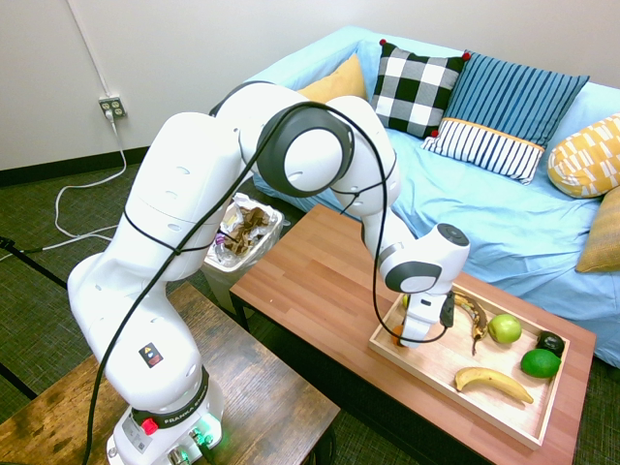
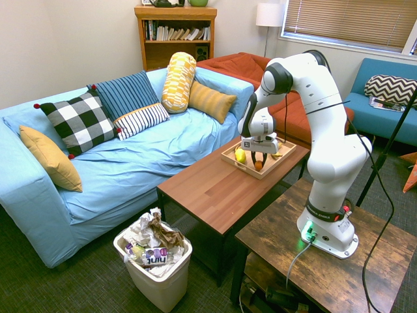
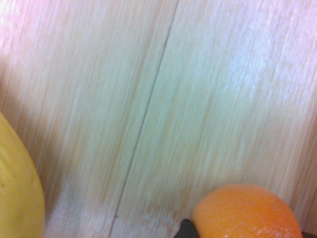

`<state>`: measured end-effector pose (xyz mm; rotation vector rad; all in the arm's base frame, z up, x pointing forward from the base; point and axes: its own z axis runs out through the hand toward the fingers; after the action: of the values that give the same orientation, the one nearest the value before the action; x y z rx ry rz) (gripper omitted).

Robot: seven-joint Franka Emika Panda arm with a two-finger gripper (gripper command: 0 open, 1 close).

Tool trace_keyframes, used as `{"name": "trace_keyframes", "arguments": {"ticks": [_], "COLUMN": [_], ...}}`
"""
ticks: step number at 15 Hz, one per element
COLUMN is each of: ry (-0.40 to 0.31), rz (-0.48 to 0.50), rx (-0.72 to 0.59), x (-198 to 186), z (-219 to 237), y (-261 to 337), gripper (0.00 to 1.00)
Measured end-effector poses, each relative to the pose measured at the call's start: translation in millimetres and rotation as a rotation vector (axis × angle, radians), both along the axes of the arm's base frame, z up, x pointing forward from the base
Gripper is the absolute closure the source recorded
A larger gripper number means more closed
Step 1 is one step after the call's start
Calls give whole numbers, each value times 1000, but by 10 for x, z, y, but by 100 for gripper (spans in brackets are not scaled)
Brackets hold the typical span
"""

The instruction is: Put the tangerine in the tray

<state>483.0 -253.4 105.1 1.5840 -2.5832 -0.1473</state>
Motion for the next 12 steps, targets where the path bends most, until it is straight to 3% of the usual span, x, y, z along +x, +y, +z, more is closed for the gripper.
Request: {"name": "trace_keyframes", "arguments": {"ticks": [9,12], "ry": [-9,-36], "rz": [-4,-4], "rx": [1,-6], "x": [50,48], "z": [-30,152], "y": [-51,-125], "gripper": [0,0]}}
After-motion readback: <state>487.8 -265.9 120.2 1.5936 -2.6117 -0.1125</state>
